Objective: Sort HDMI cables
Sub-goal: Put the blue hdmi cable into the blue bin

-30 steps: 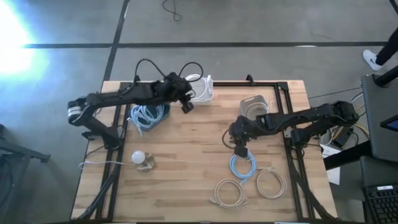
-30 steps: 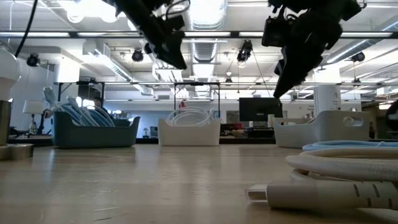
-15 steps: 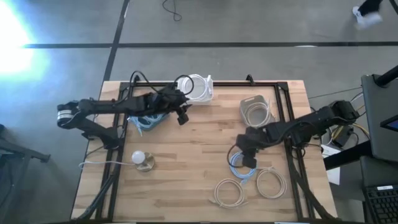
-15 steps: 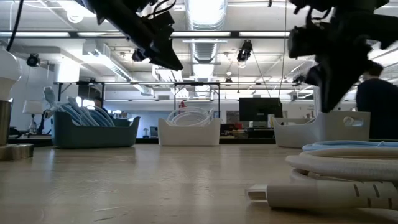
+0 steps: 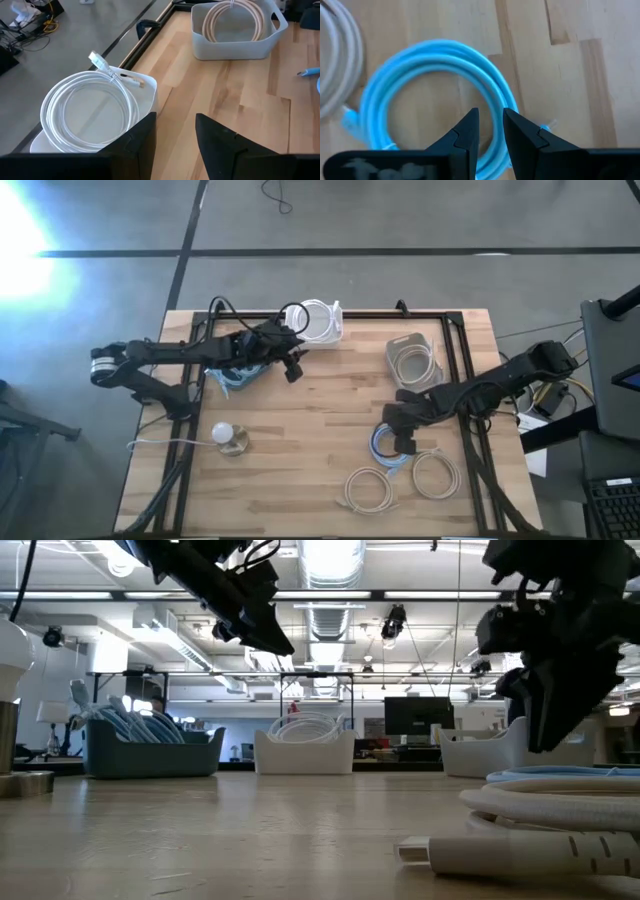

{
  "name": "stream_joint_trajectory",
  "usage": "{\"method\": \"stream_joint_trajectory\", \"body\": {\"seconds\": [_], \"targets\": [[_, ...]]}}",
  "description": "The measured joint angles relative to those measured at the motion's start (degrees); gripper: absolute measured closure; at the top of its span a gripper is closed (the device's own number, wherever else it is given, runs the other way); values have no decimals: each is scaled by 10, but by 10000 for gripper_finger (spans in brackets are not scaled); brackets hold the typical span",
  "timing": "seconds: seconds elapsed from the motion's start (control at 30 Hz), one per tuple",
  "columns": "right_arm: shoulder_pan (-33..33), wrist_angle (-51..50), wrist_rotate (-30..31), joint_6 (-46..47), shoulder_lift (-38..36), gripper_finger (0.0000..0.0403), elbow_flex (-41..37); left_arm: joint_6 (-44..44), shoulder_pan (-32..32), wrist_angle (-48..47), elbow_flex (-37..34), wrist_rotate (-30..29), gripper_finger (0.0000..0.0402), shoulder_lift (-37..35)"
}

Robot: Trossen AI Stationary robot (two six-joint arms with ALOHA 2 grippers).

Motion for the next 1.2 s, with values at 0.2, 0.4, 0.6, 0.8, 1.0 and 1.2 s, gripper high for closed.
{"method": "stream_joint_trajectory", "body": {"seconds": [0.2,0.4,0.6,0.8,1.0,1.2], "targets": [[0,13,15,10,0,321,-40,0,0,0,0,0,261,0],[0,73,16,13,-2,321,-75,0,0,5,0,0,261,0],[0,148,39,13,5,321,-101,0,0,12,0,0,261,0],[0,155,61,-15,7,338,-106,0,0,12,0,0,261,0],[0,153,60,-37,7,387,-106,-10,0,12,0,0,261,0],[0,172,69,-27,7,390,-104,-110,-1,13,0,98,261,2]]}}
